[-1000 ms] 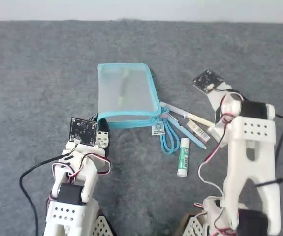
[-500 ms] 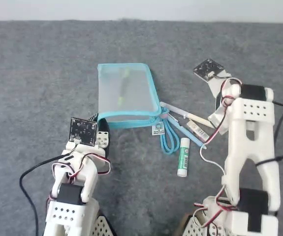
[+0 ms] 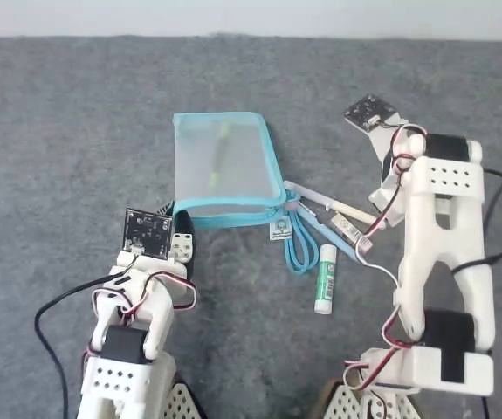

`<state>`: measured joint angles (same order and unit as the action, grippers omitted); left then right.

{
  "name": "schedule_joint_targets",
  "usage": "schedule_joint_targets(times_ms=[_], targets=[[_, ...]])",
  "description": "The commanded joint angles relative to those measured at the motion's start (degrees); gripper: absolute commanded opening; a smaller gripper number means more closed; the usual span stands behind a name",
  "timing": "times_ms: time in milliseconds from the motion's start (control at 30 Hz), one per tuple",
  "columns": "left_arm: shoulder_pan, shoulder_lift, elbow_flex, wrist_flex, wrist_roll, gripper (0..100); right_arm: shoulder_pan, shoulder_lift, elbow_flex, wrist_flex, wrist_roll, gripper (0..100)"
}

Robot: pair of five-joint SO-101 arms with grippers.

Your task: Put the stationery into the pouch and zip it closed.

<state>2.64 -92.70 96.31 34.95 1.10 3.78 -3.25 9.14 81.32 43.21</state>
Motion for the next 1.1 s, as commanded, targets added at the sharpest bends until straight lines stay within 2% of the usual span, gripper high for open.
schedule_joint_targets(times_ms=[0,267,533,767,1067], targets=[[0.0,-0.88,-1.54,-1.93,0.44,1,0.13,0.57,-4.84,-0.4,-0.62,21.5],[0.0,-0.88,-1.54,-1.93,0.44,1,0.13,3.82,-7.74,-0.48,0.44,21.6],[0.0,-0.88,-1.54,-1.93,0.44,1,-0.57,4.18,-7.65,-0.48,8.53,21.6],[0.0,-0.88,-1.54,-1.93,0.44,1,-0.75,4.18,-7.65,-1.01,12.57,21.6],[0.0,-0.88,-1.54,-1.93,0.44,1,-5.85,4.26,-7.56,-1.01,14.07,21.6]])
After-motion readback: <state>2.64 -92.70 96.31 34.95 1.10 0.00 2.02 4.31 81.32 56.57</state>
